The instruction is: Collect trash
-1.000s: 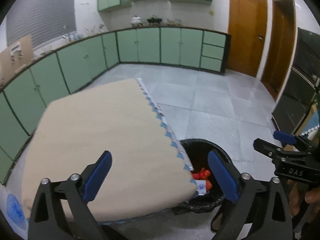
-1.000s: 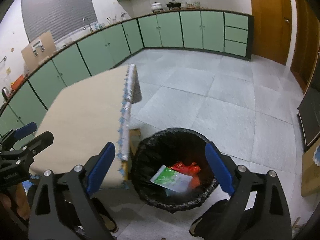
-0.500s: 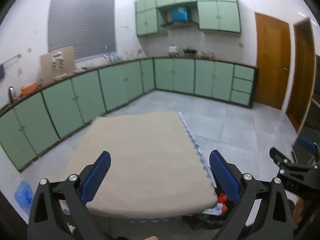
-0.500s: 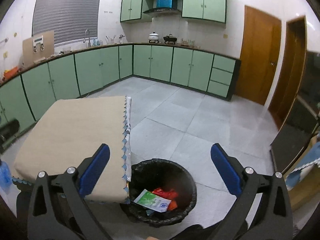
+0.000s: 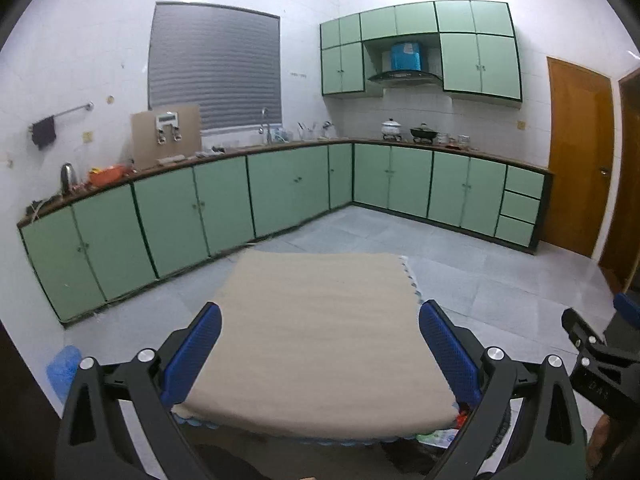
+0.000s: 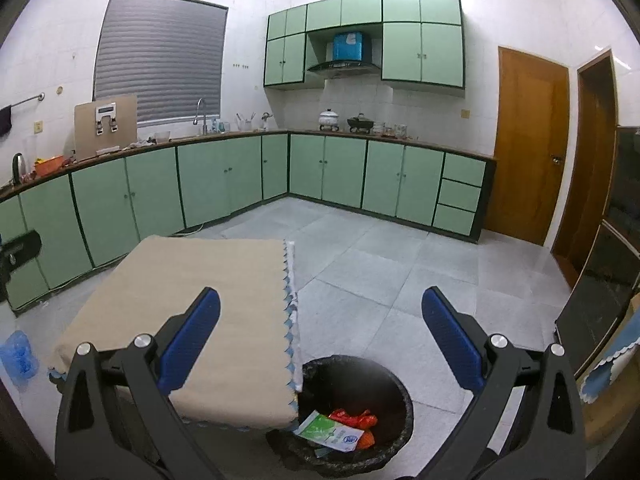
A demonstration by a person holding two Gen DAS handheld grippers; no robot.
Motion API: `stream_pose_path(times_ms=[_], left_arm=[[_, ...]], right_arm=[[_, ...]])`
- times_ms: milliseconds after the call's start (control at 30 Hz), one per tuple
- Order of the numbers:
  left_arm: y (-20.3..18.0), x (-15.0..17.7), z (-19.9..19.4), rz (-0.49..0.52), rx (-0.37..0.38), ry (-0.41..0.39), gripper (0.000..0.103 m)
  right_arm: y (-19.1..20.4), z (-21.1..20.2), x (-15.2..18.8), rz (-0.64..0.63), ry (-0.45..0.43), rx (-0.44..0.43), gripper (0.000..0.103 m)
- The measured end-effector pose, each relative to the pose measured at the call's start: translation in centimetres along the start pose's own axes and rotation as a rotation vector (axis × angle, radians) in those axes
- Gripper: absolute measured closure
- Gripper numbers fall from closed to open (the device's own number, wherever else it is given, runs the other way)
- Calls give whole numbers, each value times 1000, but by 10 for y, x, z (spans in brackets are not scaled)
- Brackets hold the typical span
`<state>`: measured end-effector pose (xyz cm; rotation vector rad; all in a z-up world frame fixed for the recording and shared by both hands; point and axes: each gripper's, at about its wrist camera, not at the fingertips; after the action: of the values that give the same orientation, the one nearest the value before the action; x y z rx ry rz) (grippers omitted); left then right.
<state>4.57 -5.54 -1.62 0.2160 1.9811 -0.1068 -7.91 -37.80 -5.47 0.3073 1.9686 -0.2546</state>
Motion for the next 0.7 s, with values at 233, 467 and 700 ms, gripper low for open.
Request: stream_pose_path(times_ms=[233,467,700], left_arm=[[4,1,-8,-16,-4,-4,6],[1,4,-6,-18,-23,-6,6],[4,8,-1,-25,-15,0,6]], right_arm=[[1,-8,-3,22,1,1,5],[-5,-8,-1,60,-5,30,5],[-12,0,1,78,2,62,5]])
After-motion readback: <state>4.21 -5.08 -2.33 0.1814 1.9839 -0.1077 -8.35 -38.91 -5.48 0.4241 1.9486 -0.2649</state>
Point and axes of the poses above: each gripper's, at about its wrist camera, not at the fingertips, and z roughly the way its jaws point, y to its left, x to its underside, and after that the axes turned 2 degrees about x, right-handed
